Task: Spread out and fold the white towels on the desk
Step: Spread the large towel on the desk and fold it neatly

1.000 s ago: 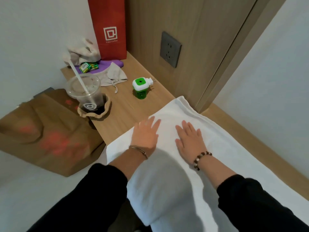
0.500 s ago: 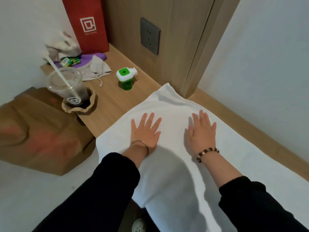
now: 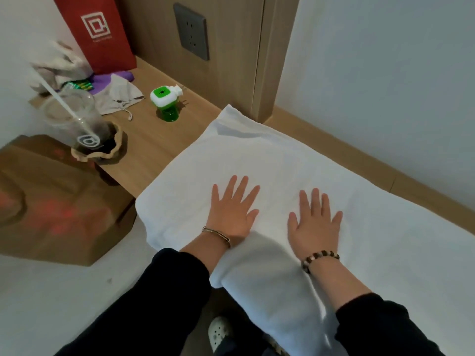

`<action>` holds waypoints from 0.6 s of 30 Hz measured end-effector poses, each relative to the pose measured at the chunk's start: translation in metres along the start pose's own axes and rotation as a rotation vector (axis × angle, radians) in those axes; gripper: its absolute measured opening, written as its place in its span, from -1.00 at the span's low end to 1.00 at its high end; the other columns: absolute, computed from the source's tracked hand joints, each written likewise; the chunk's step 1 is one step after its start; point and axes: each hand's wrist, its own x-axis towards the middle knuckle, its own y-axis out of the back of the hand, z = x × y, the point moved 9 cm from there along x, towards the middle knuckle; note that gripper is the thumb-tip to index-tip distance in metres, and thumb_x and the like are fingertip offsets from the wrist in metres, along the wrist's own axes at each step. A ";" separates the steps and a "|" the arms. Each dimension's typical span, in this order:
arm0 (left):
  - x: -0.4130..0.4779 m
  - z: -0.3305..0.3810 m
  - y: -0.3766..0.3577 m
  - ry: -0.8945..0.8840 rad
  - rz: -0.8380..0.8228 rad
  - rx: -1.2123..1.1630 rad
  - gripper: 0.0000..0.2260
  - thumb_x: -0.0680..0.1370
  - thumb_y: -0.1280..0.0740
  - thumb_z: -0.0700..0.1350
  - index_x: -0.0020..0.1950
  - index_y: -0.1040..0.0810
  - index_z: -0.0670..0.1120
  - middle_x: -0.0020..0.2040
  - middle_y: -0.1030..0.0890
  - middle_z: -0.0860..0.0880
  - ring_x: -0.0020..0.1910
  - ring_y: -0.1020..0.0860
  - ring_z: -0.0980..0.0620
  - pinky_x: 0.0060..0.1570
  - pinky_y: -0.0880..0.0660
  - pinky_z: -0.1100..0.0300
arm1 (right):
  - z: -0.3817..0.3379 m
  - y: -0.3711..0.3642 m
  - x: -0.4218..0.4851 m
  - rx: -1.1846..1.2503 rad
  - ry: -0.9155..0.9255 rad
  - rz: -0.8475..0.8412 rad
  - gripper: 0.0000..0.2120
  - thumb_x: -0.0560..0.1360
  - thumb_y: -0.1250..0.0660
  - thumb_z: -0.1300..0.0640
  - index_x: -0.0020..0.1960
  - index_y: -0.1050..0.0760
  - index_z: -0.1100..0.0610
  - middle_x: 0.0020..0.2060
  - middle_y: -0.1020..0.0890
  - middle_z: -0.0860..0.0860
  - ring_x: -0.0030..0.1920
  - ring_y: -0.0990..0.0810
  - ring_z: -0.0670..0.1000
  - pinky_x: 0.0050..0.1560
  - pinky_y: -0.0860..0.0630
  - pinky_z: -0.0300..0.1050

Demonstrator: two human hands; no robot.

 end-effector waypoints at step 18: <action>0.021 0.025 -0.002 -0.150 -0.013 0.109 -0.52 0.62 0.19 0.14 0.51 0.27 0.17 0.54 0.25 0.07 0.52 0.25 -0.02 0.43 0.16 -0.13 | 0.026 0.005 -0.010 -0.046 0.047 -0.010 -0.42 0.59 0.19 -0.11 0.55 0.22 0.03 0.54 0.20 0.04 0.52 0.24 0.10 0.47 0.20 0.21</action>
